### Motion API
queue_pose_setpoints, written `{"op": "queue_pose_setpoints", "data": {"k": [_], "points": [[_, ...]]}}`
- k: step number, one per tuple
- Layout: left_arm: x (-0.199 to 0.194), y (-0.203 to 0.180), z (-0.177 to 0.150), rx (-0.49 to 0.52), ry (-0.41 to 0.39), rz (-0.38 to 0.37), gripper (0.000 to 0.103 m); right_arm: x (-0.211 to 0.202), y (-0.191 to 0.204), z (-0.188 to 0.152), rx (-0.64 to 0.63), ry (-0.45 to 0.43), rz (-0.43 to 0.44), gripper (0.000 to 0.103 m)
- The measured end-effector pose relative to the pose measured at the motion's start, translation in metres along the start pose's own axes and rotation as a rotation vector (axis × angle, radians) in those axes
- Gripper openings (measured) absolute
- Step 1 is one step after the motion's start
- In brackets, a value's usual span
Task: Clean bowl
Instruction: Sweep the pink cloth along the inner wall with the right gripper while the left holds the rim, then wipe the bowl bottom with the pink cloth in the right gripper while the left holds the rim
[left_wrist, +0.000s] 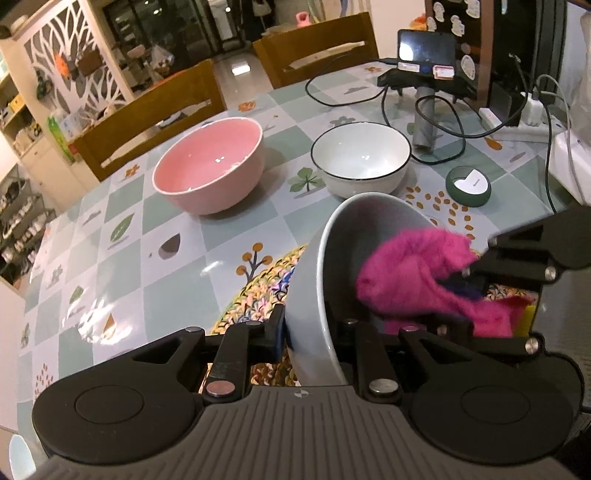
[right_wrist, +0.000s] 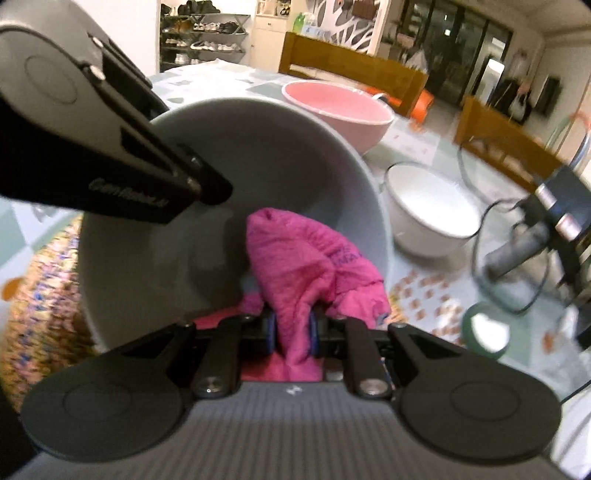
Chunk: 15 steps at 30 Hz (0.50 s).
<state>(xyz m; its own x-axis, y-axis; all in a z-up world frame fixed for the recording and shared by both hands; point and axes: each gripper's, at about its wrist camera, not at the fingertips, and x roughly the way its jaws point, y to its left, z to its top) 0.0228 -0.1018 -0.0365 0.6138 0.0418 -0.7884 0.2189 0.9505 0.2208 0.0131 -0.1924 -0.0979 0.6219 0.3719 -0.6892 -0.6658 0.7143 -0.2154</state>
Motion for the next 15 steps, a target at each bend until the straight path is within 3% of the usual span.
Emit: {"op": "queue_pose_setpoints", "data": {"k": [4, 15], "points": [[0.001, 0.0, 0.003, 0.004, 0.005, -0.003, 0.02, -0.003, 0.0, 0.004, -0.096, -0.079, -0.065, 0.017], [0.003, -0.002, 0.007, 0.046, 0.011, -0.014, 0.021, -0.015, 0.006, 0.003, -0.305, -0.26, -0.097, 0.016]]}}
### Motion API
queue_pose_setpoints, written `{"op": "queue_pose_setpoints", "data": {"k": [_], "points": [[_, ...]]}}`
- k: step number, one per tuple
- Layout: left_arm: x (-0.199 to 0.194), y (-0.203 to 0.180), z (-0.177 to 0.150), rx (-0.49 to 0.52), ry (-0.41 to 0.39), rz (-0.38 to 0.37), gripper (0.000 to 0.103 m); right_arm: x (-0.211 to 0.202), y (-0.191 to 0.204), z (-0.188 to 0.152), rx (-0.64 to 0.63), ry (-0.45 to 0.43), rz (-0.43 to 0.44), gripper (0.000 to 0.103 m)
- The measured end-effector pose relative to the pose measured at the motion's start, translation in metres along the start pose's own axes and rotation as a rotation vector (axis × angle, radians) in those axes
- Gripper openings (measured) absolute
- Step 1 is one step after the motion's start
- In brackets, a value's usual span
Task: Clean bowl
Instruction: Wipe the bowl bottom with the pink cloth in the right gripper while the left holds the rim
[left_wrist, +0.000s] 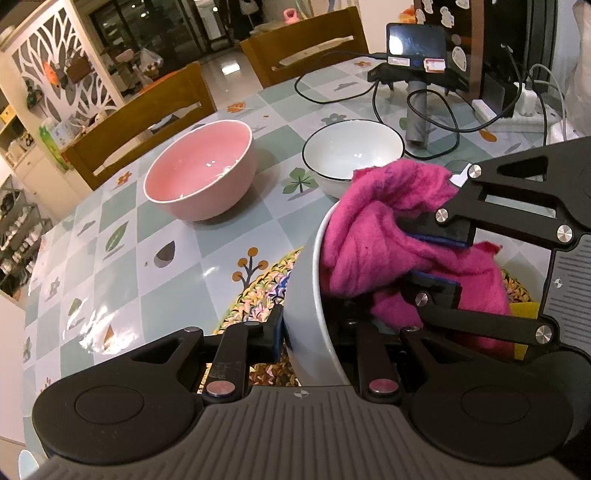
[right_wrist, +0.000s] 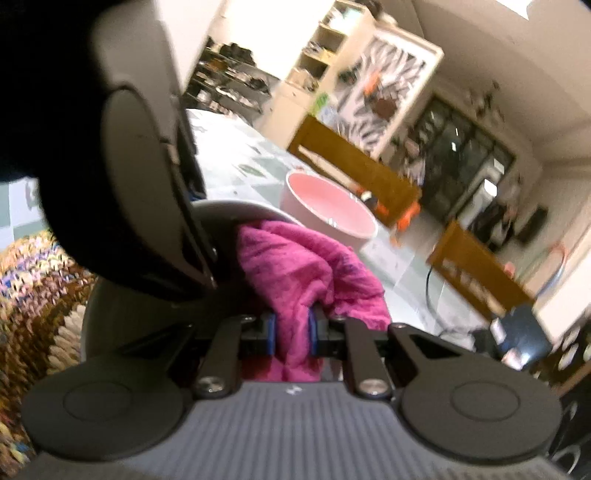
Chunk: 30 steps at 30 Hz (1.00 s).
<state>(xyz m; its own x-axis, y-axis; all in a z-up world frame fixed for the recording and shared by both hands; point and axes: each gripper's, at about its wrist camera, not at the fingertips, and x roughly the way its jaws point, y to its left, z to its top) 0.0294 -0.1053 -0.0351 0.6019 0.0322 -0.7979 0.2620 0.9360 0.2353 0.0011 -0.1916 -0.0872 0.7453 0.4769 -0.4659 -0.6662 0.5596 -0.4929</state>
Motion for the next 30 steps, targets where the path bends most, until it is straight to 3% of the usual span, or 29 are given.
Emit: {"op": "queue_pose_setpoints", "data": {"k": [4, 13, 24, 30], "points": [[-0.002, -0.002, 0.0, -0.005, -0.006, -0.005, 0.026, 0.003, -0.002, -0.004, -0.056, 0.033, -0.025, 0.017], [-0.003, 0.001, -0.001, -0.042, -0.024, -0.02, 0.028, 0.015, -0.01, -0.019, -0.039, 0.168, -0.009, 0.017], [-0.003, 0.003, 0.0, -0.078, -0.025, -0.025, 0.029, 0.032, -0.015, -0.019, 0.12, 0.273, 0.073, 0.017], [0.001, 0.005, -0.005, -0.14, 0.005, -0.036, 0.032, 0.037, -0.024, -0.02, 0.291, 0.304, 0.12, 0.017]]}}
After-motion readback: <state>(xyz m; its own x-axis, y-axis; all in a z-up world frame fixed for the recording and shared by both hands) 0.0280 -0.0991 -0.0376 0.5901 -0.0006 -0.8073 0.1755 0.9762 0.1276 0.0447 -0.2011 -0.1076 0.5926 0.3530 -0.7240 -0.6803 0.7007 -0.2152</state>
